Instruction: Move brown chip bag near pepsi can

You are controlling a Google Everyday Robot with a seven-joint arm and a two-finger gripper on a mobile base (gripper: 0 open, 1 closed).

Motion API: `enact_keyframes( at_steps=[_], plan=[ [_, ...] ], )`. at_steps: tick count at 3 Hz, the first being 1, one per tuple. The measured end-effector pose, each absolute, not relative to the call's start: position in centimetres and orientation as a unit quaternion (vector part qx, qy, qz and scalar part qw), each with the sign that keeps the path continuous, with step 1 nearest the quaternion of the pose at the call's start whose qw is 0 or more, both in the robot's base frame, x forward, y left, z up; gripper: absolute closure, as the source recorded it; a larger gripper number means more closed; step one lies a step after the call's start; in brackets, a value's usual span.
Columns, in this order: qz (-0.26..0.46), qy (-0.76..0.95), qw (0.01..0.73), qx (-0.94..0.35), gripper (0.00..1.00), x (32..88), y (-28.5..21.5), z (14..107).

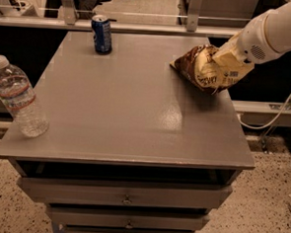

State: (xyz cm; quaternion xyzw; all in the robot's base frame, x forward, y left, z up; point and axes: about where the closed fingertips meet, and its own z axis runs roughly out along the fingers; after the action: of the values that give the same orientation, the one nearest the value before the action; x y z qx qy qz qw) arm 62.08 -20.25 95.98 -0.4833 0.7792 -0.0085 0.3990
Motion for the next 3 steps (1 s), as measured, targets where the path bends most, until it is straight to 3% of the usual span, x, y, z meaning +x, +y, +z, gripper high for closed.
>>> enact_keyframes(
  at_steps=[1,3],
  plan=[
    [-0.004,0.770,0.420,-0.481,1.00,63.7,-18.7,95.3],
    [0.016,0.711,0.510,-0.485,1.00,72.2,-9.6,94.3]
  ],
)
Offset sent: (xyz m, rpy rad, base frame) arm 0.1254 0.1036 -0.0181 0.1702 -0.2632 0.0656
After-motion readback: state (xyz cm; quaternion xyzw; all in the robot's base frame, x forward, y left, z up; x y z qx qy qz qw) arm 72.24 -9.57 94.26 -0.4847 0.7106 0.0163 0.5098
